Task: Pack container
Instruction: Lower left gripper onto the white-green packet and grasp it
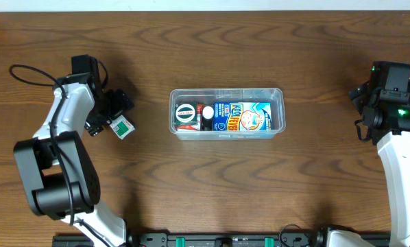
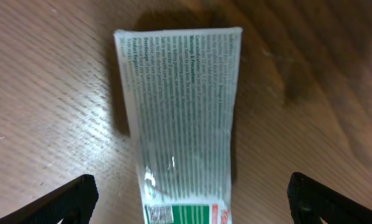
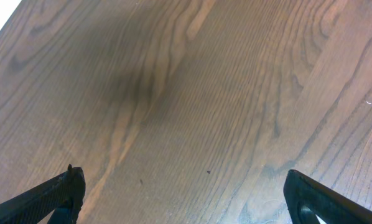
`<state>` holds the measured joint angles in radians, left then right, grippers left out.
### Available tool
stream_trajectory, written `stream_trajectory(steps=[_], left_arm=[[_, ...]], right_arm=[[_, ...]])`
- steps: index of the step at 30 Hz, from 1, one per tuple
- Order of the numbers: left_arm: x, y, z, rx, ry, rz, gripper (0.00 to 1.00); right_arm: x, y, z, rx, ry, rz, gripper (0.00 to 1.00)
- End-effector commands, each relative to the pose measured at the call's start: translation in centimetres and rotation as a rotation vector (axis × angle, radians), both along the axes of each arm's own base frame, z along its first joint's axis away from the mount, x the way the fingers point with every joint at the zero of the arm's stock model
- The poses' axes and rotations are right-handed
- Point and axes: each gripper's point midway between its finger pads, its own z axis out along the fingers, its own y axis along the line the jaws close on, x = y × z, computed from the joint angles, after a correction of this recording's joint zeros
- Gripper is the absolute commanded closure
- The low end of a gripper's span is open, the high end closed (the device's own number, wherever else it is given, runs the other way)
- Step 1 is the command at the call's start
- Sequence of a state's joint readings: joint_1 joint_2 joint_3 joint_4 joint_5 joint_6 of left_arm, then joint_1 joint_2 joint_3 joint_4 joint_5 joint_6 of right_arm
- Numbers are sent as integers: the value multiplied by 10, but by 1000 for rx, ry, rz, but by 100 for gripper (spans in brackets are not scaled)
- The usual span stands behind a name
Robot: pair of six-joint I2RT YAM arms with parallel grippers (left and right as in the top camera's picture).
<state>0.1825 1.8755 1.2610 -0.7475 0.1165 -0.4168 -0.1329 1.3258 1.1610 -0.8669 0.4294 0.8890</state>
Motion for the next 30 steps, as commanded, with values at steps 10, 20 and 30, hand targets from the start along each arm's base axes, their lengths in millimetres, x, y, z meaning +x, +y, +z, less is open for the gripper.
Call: stream_trajectory(steps=[10, 20, 30], left_arm=[[3, 1, -18, -6, 20, -14, 2], [5, 1, -23, -6, 21, -14, 6], [5, 1, -23, -7, 22, -14, 31]], right_arm=[[-1, -3, 3, -3, -11, -23, 1], [-1, -3, 3, -3, -11, -23, 1], [-1, -3, 3, -4, -11, -23, 1]])
